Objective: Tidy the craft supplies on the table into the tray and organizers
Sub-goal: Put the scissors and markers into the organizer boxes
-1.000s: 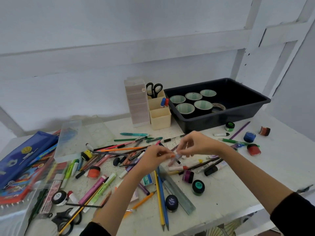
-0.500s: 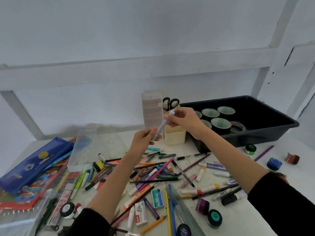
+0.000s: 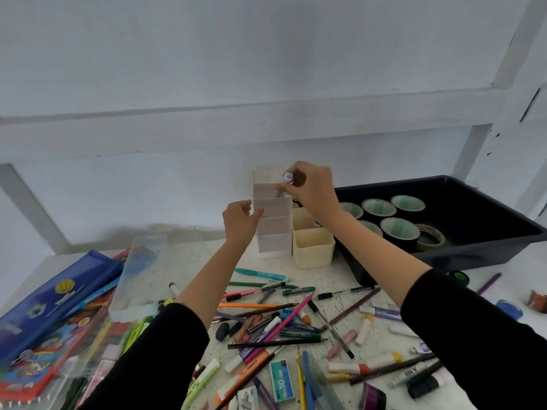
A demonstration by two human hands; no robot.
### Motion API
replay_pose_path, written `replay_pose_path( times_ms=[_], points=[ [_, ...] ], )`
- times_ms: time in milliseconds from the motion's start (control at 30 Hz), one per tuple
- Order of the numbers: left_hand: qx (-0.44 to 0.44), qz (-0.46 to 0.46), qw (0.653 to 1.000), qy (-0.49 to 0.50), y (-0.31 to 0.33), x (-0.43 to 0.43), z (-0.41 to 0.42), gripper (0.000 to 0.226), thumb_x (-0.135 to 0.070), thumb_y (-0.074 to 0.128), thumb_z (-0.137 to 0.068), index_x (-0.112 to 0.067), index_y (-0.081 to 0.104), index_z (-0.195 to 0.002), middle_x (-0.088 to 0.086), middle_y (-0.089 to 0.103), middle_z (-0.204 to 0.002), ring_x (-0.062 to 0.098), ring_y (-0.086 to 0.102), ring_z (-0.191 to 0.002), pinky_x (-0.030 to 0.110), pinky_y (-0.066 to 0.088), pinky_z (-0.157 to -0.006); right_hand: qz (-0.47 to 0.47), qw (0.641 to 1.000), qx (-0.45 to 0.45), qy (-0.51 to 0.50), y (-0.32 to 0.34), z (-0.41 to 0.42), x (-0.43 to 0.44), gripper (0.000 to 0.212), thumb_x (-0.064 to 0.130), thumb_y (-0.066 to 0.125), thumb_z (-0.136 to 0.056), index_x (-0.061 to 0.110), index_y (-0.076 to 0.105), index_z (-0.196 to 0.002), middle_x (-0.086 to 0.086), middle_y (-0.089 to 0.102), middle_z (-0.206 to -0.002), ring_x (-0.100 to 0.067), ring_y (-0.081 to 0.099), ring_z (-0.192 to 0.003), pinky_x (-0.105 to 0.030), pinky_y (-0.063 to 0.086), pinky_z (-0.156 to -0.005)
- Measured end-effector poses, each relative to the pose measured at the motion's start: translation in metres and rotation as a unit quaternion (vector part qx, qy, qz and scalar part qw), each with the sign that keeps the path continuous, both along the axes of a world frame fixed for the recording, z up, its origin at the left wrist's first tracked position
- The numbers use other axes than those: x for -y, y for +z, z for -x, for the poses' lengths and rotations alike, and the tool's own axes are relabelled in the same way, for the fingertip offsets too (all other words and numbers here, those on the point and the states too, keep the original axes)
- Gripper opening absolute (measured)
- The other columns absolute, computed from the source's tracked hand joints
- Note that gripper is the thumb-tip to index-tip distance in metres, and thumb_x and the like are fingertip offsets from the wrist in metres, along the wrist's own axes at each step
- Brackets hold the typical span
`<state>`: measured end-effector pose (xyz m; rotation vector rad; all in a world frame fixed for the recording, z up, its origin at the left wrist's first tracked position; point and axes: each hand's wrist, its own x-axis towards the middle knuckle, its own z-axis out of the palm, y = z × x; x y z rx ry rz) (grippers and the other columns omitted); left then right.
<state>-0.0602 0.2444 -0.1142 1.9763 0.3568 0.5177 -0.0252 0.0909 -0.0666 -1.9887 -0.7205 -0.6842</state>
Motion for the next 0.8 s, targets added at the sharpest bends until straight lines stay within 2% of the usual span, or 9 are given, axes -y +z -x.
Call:
replay_pose_path(
  times_ms=[100, 167, 233, 300, 400, 500, 633, 800],
  points=[
    [0.028, -0.030, 0.999, 0.006, -0.001, 0.004, -0.006, 0.009, -0.011, 0.066, -0.083, -0.007, 0.073, -0.088, 0.005, 0.063, -0.075, 0.019, 0.059, -0.075, 0.030, 0.047, -0.078, 0.114, 0.993, 0.006, -0.028, -0.012, -0.010, -0.002, 0.026, 0.027, 0.081, -0.070, 0.008, 0.064, -0.077, -0.001, 0.059, -0.070, -0.013, 0.051, -0.063, -0.024, 0.040, -0.060],
    [0.040, -0.039, 0.998, 0.020, -0.004, 0.005, -0.009, 0.013, -0.007, 0.062, -0.085, -0.002, 0.074, -0.086, 0.004, 0.064, -0.071, 0.018, 0.059, -0.069, 0.029, 0.048, -0.073, 0.176, 0.983, 0.008, -0.045, -0.014, -0.013, -0.005, 0.024, 0.025, 0.078, -0.073, 0.007, 0.065, -0.080, -0.003, 0.052, -0.076, -0.015, 0.048, -0.066, -0.027, 0.041, -0.062],
    [0.047, -0.046, 0.997, 0.027, -0.007, 0.005, -0.012, 0.015, -0.006, 0.060, -0.084, -0.001, 0.074, -0.081, 0.009, 0.069, -0.069, 0.019, 0.058, -0.064, 0.030, 0.049, -0.069, 0.228, 0.972, 0.011, -0.048, -0.011, -0.016, -0.009, 0.022, 0.024, 0.075, -0.077, 0.005, 0.065, -0.082, -0.007, 0.055, -0.080, -0.019, 0.052, -0.073, -0.031, 0.047, -0.065],
    [0.051, -0.055, 0.997, 0.026, -0.009, 0.003, -0.013, 0.016, -0.007, 0.060, -0.083, -0.002, 0.073, -0.076, 0.012, 0.069, -0.067, 0.020, 0.055, -0.060, 0.031, 0.048, -0.065, 0.281, 0.958, 0.017, -0.051, -0.006, -0.016, -0.013, 0.023, 0.025, 0.073, -0.079, 0.005, 0.065, -0.084, -0.009, 0.060, -0.084, -0.019, 0.052, -0.083, -0.028, 0.045, -0.067],
    [0.052, -0.058, 0.997, 0.017, -0.009, 0.000, -0.014, 0.015, -0.005, 0.061, -0.082, -0.003, 0.075, -0.077, 0.007, 0.066, -0.063, 0.019, 0.056, -0.059, 0.028, 0.047, -0.064, 0.308, 0.949, 0.011, -0.058, -0.004, -0.018, -0.014, 0.024, 0.027, 0.071, -0.080, 0.005, 0.065, -0.087, -0.009, 0.060, -0.087, -0.019, 0.051, -0.086, -0.024, 0.039, -0.066],
    [0.035, -0.067, 0.997, 0.008, -0.011, -0.003, -0.020, 0.018, -0.004, 0.060, -0.079, -0.007, 0.067, -0.062, 0.010, 0.055, -0.055, 0.018, 0.042, -0.053, 0.026, 0.039, -0.056, 0.313, 0.947, -0.011, -0.067, -0.003, -0.018, -0.013, 0.021, 0.026, 0.069, -0.083, 0.006, 0.065, -0.089, -0.009, 0.056, -0.090, -0.021, 0.055, -0.080, -0.024, 0.039, -0.067],
    [0.025, -0.071, 0.997, 0.000, -0.009, -0.003, -0.020, 0.019, -0.001, 0.059, -0.076, 0.007, 0.064, -0.060, 0.012, 0.047, -0.050, 0.016, 0.030, -0.048, 0.018, 0.029, -0.047, 0.349, 0.934, -0.024, -0.067, 0.006, -0.017, -0.013, 0.022, 0.027, 0.067, -0.084, 0.007, 0.066, -0.094, -0.005, 0.046, -0.090, -0.020, 0.053, -0.076, -0.024, 0.038, -0.068],
    [0.025, -0.074, 0.997, -0.010, -0.007, -0.005, -0.020, 0.017, 0.000, 0.061, -0.077, 0.009, 0.066, -0.063, 0.012, 0.049, -0.050, 0.015, 0.033, -0.046, 0.012, 0.029, -0.045, 0.382, 0.921, -0.029, -0.074, 0.007, -0.017, -0.017, 0.024, 0.030, 0.065, -0.086, 0.007, 0.066, -0.096, -0.008, 0.055, -0.097, -0.022, 0.058, -0.085, -0.024, 0.038, -0.069]
  ],
)
